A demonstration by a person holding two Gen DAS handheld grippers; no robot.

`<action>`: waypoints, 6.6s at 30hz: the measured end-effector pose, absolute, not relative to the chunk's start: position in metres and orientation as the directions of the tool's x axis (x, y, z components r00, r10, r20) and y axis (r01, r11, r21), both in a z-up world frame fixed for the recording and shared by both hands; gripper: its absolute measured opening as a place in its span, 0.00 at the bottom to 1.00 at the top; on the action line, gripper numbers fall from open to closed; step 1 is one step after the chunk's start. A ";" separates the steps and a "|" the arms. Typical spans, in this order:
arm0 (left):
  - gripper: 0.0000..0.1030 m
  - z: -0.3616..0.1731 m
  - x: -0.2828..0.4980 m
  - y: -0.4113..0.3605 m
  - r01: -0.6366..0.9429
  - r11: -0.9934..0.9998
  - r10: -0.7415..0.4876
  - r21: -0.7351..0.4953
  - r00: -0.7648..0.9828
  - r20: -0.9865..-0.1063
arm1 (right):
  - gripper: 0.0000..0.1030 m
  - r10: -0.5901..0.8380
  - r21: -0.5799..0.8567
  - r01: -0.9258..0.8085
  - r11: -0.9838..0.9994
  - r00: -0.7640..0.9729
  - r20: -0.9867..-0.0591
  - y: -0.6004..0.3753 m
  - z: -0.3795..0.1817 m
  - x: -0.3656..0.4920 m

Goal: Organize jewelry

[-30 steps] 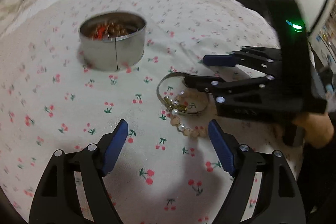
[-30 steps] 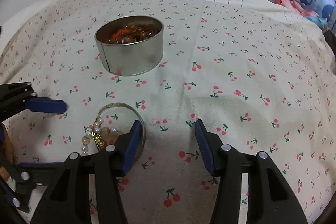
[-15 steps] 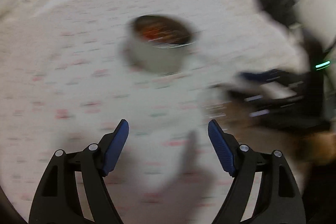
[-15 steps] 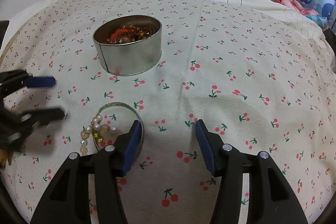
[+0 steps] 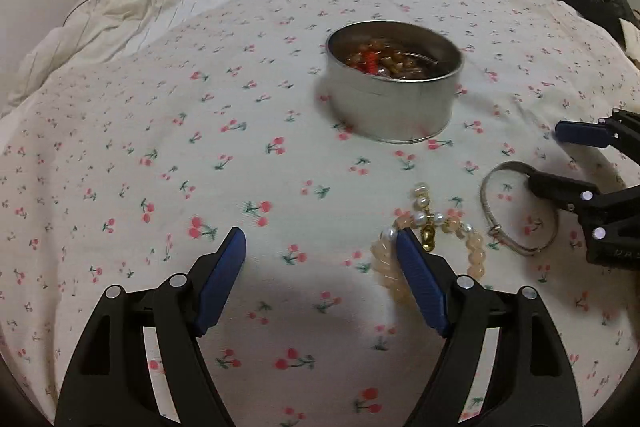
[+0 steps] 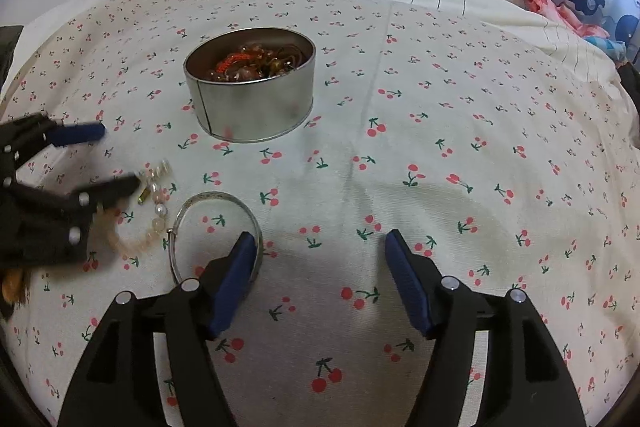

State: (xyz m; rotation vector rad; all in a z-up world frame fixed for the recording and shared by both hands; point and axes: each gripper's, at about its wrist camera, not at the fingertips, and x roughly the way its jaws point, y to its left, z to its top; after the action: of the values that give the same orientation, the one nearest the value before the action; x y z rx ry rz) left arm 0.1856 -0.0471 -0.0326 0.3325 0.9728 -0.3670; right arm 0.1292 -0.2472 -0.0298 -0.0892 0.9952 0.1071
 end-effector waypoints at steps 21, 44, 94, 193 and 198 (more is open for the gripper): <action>0.06 -0.028 0.166 -0.063 0.606 0.794 -0.336 -0.042 0.381 -0.861 | 0.04 0.185 0.018 -0.295 0.955 0.548 -0.816 -0.214 -0.023 0.119; 0.34 -0.033 0.164 -0.070 0.593 0.802 -0.259 0.073 0.454 -0.852 | 0.04 0.134 -0.014 -0.280 0.960 0.502 -0.855 -0.213 -0.041 0.125; 0.06 0.080 0.240 -0.084 0.616 0.776 -0.516 -0.131 0.502 -0.694 | 0.03 0.150 0.066 -0.142 0.988 0.728 -0.669 -0.255 0.054 0.162; 0.92 0.007 0.176 -0.035 0.316 0.949 -0.192 0.011 0.602 -0.775 | 0.91 -0.068 -0.001 0.096 0.995 0.698 -0.713 -0.235 0.008 0.106; 0.92 0.005 0.177 -0.035 0.311 0.950 -0.187 0.011 0.596 -0.781 | 0.91 -0.067 0.000 0.096 0.995 0.698 -0.713 -0.234 0.007 0.106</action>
State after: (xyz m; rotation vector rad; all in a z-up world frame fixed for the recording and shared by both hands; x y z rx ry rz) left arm 0.1773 -0.0349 0.0054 0.1515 0.8865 -0.2903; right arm 0.1057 -0.2345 0.0074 0.0382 0.7936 -0.0909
